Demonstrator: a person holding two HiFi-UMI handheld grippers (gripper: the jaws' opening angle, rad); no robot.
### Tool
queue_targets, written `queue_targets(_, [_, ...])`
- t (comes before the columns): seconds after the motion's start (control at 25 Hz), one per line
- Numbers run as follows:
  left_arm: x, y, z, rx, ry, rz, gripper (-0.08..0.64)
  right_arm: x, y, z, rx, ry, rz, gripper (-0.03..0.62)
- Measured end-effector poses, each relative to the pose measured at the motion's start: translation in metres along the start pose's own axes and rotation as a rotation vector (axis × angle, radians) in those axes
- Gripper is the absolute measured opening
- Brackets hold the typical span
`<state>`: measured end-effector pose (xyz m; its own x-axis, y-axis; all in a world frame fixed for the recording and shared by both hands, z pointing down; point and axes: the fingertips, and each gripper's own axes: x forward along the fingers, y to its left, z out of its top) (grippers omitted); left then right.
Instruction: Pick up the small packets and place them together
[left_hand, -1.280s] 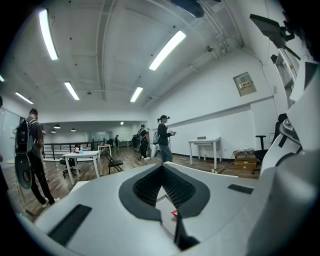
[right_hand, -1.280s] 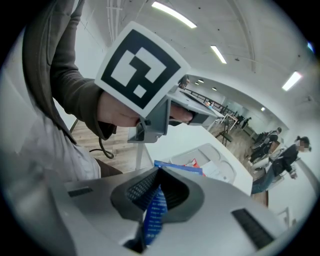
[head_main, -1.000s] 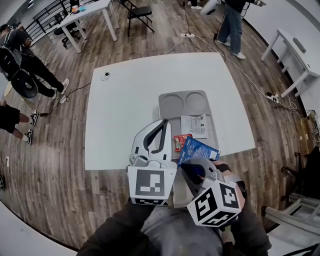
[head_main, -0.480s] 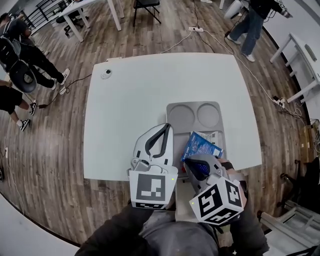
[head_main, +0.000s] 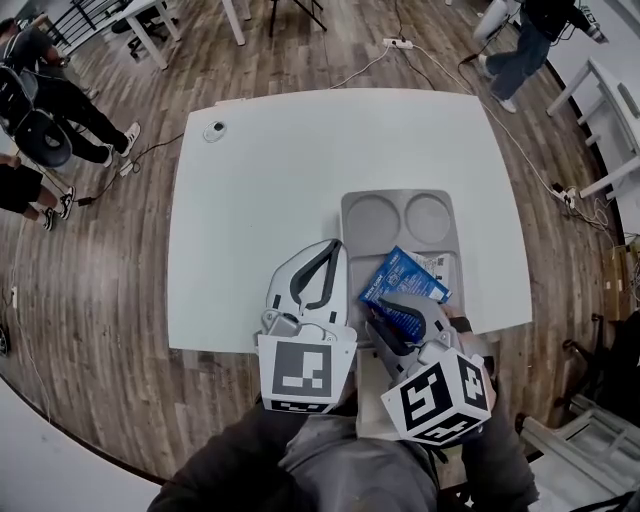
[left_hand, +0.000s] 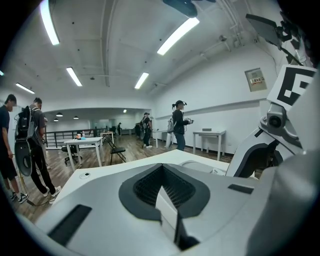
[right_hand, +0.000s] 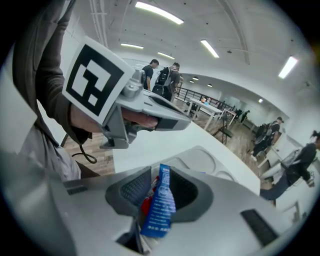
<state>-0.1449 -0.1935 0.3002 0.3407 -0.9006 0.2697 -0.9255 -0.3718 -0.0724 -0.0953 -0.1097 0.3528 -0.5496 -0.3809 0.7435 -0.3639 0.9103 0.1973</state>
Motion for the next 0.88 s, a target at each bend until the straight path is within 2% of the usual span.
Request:
queue_targets(0.2, [-0.010,-0.006,0.003,0.005,-0.019,-0.015,0.000,-0.015,0.005,-0.001,0.021,-0.001,-0.042,0.110])
queue_targets(0.4, [-0.021,-0.029,0.008,0.017,-0.030,-0.060,0.000,-0.037,0.016,-0.011,0.043,0.015,-0.077,0.110])
queue_targets(0.68, [-0.027,-0.048,0.015,0.035,-0.061,-0.089,0.000,-0.071,0.017,-0.046,0.092,0.059,-0.167,0.110])
queue_targets(0.88, [-0.028,-0.069,0.018,0.058,-0.076,-0.098,0.000,-0.080,0.031,-0.076,0.121,0.078,-0.169,0.110])
